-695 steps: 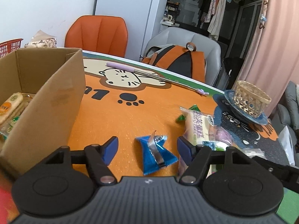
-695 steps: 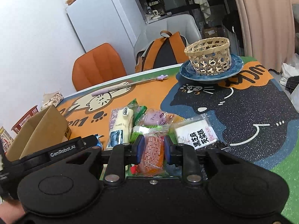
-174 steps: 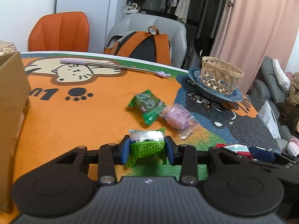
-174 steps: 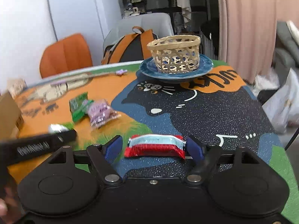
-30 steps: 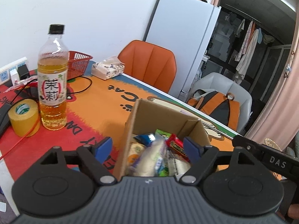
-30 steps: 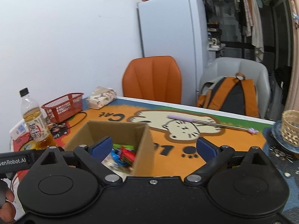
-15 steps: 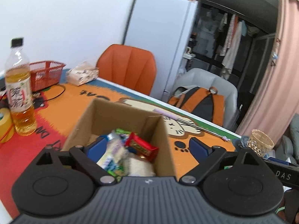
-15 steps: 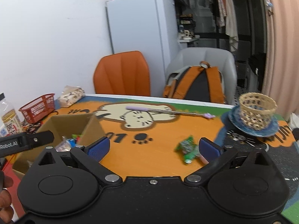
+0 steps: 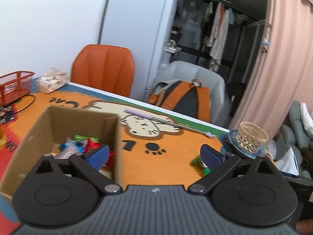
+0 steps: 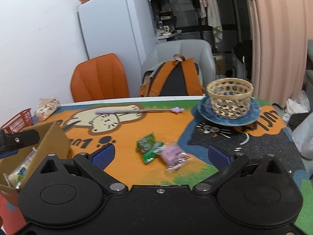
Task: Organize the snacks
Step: 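Move both open tools back toward the last snacks beside the basket, then grasp the pink-wrapped candy with the right tool while the left tool grasps the green candy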
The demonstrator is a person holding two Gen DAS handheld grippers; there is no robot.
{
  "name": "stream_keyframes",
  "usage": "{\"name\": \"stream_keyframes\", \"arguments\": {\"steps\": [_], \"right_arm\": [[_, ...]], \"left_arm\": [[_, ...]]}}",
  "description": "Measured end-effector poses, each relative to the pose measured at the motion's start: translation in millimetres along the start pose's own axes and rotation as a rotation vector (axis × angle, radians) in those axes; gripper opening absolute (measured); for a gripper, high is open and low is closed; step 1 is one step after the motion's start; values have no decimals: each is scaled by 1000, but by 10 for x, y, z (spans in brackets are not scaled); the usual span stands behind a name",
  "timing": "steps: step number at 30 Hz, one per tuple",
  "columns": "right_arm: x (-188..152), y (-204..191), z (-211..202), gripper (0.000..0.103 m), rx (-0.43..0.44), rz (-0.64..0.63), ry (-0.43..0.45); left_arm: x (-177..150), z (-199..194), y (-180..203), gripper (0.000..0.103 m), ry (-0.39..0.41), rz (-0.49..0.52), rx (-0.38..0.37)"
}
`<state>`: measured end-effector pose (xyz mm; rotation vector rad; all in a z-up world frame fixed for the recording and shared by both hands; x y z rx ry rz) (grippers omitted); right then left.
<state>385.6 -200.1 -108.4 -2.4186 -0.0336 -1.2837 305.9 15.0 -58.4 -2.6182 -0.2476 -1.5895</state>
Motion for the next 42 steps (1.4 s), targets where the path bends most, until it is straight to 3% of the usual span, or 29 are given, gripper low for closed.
{"name": "stream_keyframes", "arguments": {"steps": [8,12,22,30,37,39,42], "right_arm": [[31,142,196,96,14,-12,-13],[22,151,342,90,23,-39,-39],[-75,178,647,86,67,-76,-85],[-158,268,839,78,56,-80,-101],[-216,260,962,77,65,-114,-111],[-251,253,1017,72,54,-128,-120],[-246,242,986,56,72,-121,-115]], "left_arm": [[47,284,313,99,-19,55,-21],[45,442,422,98,-31,49,-19],[-80,787,575,96,-66,22,-6],[-265,1047,602,85,-101,-24,4],[-343,1225,617,82,-120,-40,15],[-344,1249,623,82,-122,-43,17],[-334,1284,656,82,-124,-35,18]]}}
Point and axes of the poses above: each gripper's, at about its wrist camera, not at the fingertips, and z roughly the way its jaws point, y to its right, x to its top, the point moved 10 cm from there along z, roughly the way its jaws point, and after that the axes turned 11 degrees about z, right-handed, at the moved point
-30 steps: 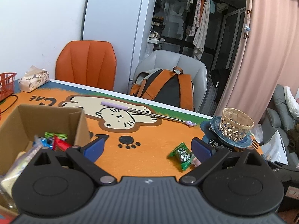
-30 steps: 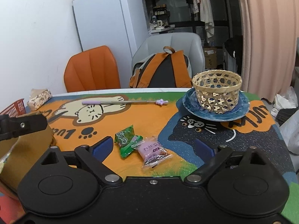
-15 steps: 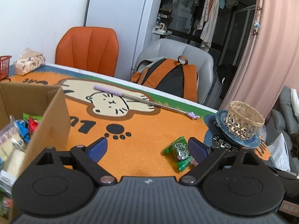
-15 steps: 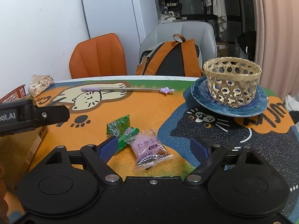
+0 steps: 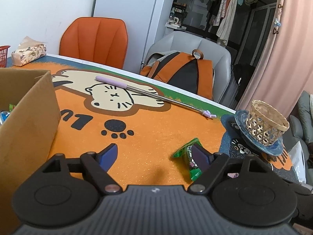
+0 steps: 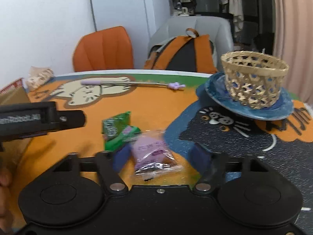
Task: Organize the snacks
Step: 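Grasp the pink-wrapped candy with the right tool while the left tool grasps the green candy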
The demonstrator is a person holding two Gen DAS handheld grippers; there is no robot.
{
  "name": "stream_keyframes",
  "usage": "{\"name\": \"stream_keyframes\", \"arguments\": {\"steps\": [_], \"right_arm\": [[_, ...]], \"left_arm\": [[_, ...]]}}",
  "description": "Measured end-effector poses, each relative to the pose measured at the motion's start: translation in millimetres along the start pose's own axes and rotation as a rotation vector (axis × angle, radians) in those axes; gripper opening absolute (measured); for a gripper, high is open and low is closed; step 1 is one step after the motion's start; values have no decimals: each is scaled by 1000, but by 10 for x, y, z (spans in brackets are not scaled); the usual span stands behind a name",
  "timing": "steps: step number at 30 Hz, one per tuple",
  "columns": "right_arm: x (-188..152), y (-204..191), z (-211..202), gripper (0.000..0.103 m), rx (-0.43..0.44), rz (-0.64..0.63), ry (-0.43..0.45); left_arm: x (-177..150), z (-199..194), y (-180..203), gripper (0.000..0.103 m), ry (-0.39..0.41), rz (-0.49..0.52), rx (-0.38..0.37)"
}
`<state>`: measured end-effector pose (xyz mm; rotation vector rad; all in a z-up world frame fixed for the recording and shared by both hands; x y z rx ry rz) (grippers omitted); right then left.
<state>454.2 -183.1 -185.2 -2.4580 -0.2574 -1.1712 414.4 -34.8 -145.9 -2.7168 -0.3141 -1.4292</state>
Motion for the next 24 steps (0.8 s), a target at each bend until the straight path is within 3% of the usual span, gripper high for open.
{"name": "stream_keyframes", "arguments": {"steps": [1,2,3,16,24], "right_arm": [[4,13,-9,52,-14,-6,2],[9,35,-14,41,-25,-6,1],[19,67,-29,39,-27,10,0],[101,446,-116,36,-82,137,0],[114,556,-123,36,-108,172,0]], "left_arm": [[10,9,16,82,0,5,1],[20,16,41,82,0,12,-1],[29,22,76,82,0,21,-5],[97,266,432,82,-8,88,-26],[-9,486,544,82,-60,107,-34]]}}
Point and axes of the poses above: each gripper's, at about its wrist camera, not at the fingertips, and z roughly the way its jaws point, y to its right, x to its top, the point moved 10 cm from there along z, roughly the way its jaws point, and after that the axes turned 11 degrees about z, right-handed, at the moved point
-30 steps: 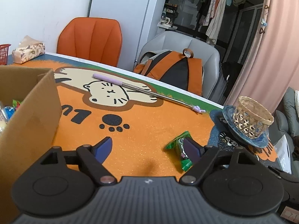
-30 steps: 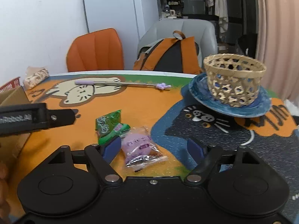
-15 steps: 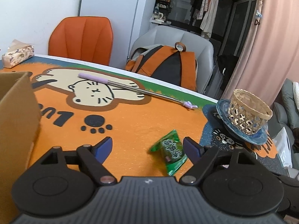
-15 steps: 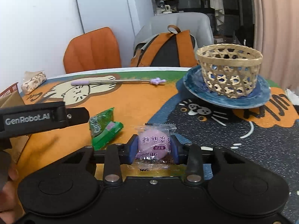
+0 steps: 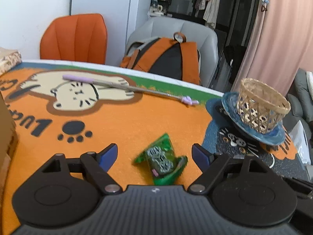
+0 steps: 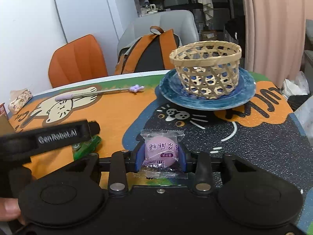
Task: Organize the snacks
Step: 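Grasp the pink-wrapped candy with the right tool while the left tool grasps the green candy, then carry both candies over the box and open both tools to drop them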
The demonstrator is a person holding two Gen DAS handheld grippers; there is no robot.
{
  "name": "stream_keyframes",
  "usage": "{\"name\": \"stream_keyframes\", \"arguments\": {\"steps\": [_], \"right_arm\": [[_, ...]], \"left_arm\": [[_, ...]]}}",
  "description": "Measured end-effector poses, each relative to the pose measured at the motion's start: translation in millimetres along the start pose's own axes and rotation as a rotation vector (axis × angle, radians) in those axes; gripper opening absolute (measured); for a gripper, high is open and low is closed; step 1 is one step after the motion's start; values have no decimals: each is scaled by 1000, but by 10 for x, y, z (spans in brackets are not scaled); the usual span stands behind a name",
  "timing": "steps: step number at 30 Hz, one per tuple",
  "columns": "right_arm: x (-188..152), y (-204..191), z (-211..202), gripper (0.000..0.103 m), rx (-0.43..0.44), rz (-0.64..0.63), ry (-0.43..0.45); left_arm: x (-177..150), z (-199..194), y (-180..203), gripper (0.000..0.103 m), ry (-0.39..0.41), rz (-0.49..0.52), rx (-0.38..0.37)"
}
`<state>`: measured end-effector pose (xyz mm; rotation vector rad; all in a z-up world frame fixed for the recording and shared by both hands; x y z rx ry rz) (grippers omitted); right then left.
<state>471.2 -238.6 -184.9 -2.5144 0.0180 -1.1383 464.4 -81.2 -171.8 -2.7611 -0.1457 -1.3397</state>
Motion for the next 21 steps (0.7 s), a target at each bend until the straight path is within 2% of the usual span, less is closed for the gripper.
{"name": "stream_keyframes", "arguments": {"steps": [1,2,3,4,5,6,8,21], "right_arm": [[-3,2,1,36,-2,2,0],[-8,-4,1,36,-4,1,0],[-11,-11,1,36,-3,-2,-1],[-12,-18,2,36,1,-3,-2],[-11,-21,4,36,9,1,-3],[-11,-17,8,36,13,6,-2],[-1,-3,-4,36,12,12,-2],[-67,-191,-155,36,38,10,21]], "left_arm": [[-21,9,4,81,-3,3,-2],[-40,23,4,74,-5,5,-8],[-57,42,1,61,-10,3,-19],[-63,48,-13,56,-4,3,-25],[-62,35,-41,45,4,7,-13],[-68,28,-63,41,3,5,-18],[-78,-7,-79,39,-6,-6,-43],[-80,-805,-472,37,39,-34,-30]]}}
Point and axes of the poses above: each gripper's, at about its wrist camera, not at the fingertips, and z roughly the way its jaws point, y to its right, x to its top, the point moved 10 cm from there along z, roughly the way its jaws point, and after that the axes turned 11 degrees about z, right-handed, at the moved point
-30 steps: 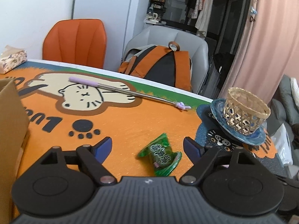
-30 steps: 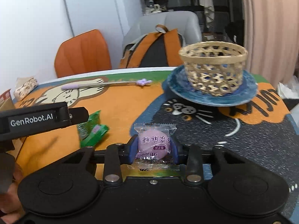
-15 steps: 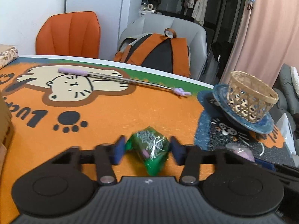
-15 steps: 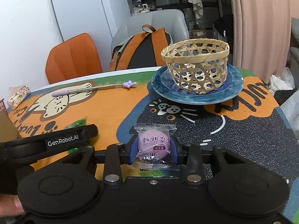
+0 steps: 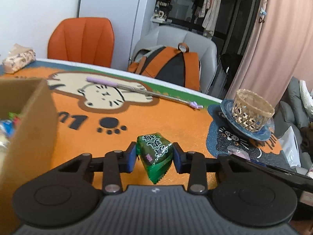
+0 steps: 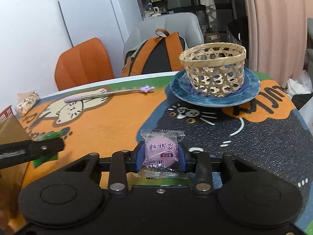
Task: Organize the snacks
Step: 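Carry both candies over the box and open both tools to drop them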
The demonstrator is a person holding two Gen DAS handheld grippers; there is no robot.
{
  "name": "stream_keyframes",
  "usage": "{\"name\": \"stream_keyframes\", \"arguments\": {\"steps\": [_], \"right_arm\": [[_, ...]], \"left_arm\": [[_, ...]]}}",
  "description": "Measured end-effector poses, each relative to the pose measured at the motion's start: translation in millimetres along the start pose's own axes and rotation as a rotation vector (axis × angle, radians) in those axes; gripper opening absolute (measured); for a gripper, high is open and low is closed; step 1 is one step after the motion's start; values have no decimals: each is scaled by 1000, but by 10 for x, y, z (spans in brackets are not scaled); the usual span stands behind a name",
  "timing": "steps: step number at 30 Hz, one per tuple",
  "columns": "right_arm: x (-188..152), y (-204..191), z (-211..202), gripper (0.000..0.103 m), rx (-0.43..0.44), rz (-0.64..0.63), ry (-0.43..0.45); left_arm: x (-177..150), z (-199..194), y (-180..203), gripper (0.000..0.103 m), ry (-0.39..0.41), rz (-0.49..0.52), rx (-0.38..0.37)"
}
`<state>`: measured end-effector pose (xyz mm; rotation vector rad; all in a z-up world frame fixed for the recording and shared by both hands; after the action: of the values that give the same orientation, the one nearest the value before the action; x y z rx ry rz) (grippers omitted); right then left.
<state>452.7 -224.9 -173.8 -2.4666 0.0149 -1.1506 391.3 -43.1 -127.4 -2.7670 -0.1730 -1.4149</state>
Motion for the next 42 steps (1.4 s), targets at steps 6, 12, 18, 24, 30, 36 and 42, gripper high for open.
{"name": "stream_keyframes", "arguments": {"steps": [6,12,18,24,30,36,42], "right_arm": [[76,-335,-178,36,43,-12,35],[121,-692,-315,36,77,-46,50],[112,-1039,-408,36,111,-82,62],[94,-1507,-500,36,166,-132,77],[78,-1922,-522,36,212,-179,89],[29,-2248,-484,36,242,-215,83],[7,-2505,-468,36,257,-239,85]], "left_arm": [[282,-383,-327,37,75,-31,29],[462,-642,-693,37,123,-75,58],[510,-823,-1077,37,152,-119,97],[466,-951,-1449,37,158,-159,129],[440,-1024,-1784,37,163,-188,158],[362,-1009,-2066,37,148,-220,174],[300,-912,-2242,37,123,-247,170]]}}
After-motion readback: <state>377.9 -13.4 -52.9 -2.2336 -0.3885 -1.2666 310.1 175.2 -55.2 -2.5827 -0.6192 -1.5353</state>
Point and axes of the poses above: each gripper's, at about its wrist camera, not at the fingertips, and z roughly the way its jaws point, y to its right, x to its top, the point moved 10 cm from there along z, roughly the way its jaws point, and after that the axes turned 11 degrees about z, right-handed, at the moved point
